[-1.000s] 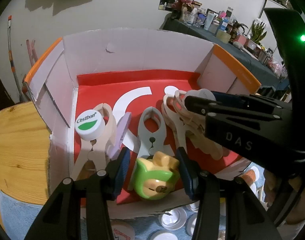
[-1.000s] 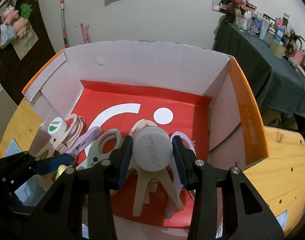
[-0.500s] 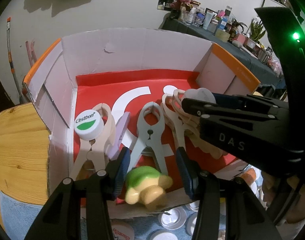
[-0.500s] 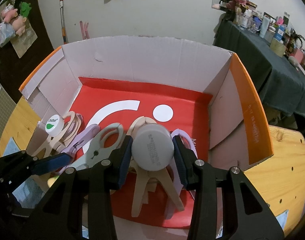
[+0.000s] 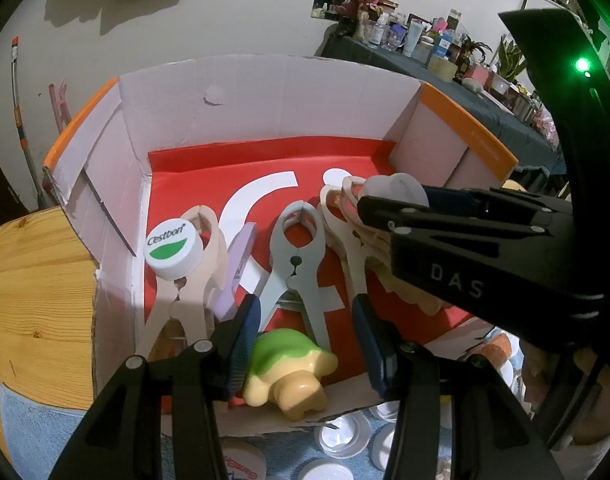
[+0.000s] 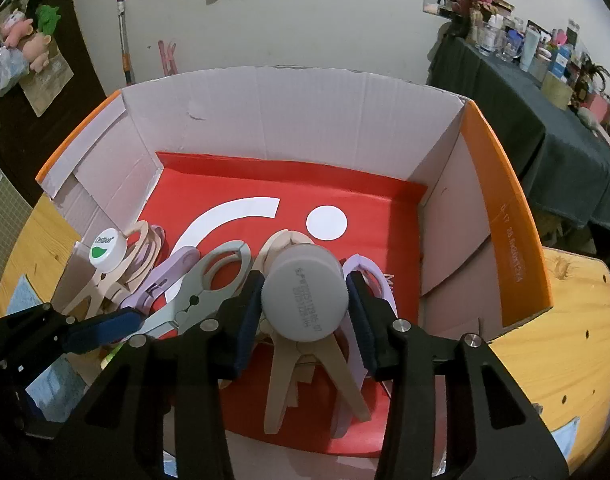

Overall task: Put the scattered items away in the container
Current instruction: 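Lower the white cap among the clamps and open right gripper, then withdraw both grippers from the box back over the towel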

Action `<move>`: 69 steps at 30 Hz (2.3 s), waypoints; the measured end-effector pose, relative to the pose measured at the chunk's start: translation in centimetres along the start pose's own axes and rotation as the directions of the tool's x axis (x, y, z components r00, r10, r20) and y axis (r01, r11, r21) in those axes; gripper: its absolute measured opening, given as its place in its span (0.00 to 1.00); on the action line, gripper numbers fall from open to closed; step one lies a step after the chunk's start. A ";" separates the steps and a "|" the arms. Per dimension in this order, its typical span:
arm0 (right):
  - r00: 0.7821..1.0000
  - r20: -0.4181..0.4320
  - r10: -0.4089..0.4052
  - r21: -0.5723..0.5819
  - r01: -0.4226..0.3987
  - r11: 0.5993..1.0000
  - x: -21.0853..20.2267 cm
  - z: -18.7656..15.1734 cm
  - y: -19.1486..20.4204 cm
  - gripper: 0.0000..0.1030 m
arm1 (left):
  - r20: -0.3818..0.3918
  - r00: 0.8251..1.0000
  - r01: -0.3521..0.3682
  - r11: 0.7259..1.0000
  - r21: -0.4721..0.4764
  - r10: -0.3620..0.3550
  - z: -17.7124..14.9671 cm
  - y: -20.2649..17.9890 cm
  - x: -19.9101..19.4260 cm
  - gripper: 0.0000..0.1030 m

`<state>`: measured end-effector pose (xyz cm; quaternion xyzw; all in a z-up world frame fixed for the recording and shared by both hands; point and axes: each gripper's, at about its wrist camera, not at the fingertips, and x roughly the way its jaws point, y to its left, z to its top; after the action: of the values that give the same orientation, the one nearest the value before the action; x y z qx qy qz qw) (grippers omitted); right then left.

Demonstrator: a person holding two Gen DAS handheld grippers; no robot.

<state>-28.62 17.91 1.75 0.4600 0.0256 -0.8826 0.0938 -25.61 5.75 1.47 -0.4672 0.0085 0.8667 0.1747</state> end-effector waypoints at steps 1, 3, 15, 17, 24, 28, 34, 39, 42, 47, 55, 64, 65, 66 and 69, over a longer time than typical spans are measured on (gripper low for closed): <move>1.000 0.000 0.000 0.001 0.000 1.000 0.0 0.0 0.0 0.41 | -0.001 1.000 0.001 1.000 0.000 -0.001 0.0 0.0 0.0 0.49; 1.000 -0.001 -0.003 0.004 0.003 1.000 0.0 0.0 0.0 0.43 | -0.002 1.000 0.002 1.000 0.000 -0.002 0.0 0.0 0.0 0.49; 1.000 0.000 -0.005 0.008 0.005 1.000 0.1 0.0 -0.1 0.48 | 0.000 1.000 0.006 1.000 -0.001 -0.006 0.0 -0.2 -0.2 0.50; 1.000 0.004 -0.008 0.008 0.008 1.000 0.0 0.0 -0.1 0.52 | 0.002 1.000 0.009 1.000 -0.002 -0.009 0.1 -0.2 -0.3 0.50; 1.000 0.013 -0.005 0.013 0.005 1.000 -0.1 0.2 -0.1 0.53 | 0.005 1.000 0.015 1.000 -0.001 -0.015 0.1 -0.4 -0.6 0.50; 1.000 0.021 0.000 0.013 0.000 1.000 -0.3 0.2 -0.1 0.54 | 0.007 1.000 0.016 1.000 -0.001 -0.016 0.1 -0.4 -0.7 0.50; 0.999 0.049 -0.005 0.010 0.005 1.000 -0.9 0.5 -0.1 0.63 | 0.020 1.000 0.018 1.000 0.001 -0.018 0.3 -0.4 -1.2 0.50; 0.998 0.067 0.000 0.014 -0.001 1.000 -1.4 0.8 -0.1 0.63 | 0.036 0.999 0.013 1.000 0.007 -0.014 0.5 -0.6 -1.7 0.50; 0.997 0.077 0.006 0.012 -0.007 1.000 -1.9 0.9 0.0 0.63 | 0.049 0.999 0.012 1.000 0.012 -0.013 0.6 -0.7 -2.4 0.50; 0.995 0.097 0.008 0.009 -0.009 1.000 -3.1 0.9 0.3 0.63 | 0.071 0.997 0.006 1.000 0.017 -0.007 0.6 -0.9 -3.6 0.51; 0.992 0.129 0.004 0.002 -0.005 1.000 -5.3 0.5 1.1 0.63 | 0.120 0.993 -0.012 0.999 0.038 0.007 -0.2 -1.6 -6.4 0.60; 0.985 0.170 -0.005 -0.006 0.006 1.000 -8.5 -0.7 2.2 0.68 | 0.186 0.982 -0.034 0.998 0.049 0.024 -1.6 -2.0 -10.3 0.70; 0.984 0.178 -0.009 -0.005 0.010 1.000 -9.0 -0.9 2.3 0.70 | 0.193 0.981 -0.041 0.998 0.052 0.031 -1.8 -2.1 -10.7 0.70; 0.983 0.184 -0.012 -0.004 0.013 1.000 -9.4 -1.1 2.4 0.70 | 0.198 0.980 -0.046 0.997 0.055 0.034 -2.1 -2.1 -11.1 0.70; 0.982 0.188 -0.016 -0.004 0.017 1.000 -10.1 -1.5 2.6 0.70 | 0.213 0.977 -0.044 0.997 0.056 0.031 -2.8 -2.1 -12.3 0.72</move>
<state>-21.27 17.02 9.23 0.3740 0.0229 -0.9228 0.0898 -16.51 3.56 10.21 -0.3663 0.0250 0.9141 0.1722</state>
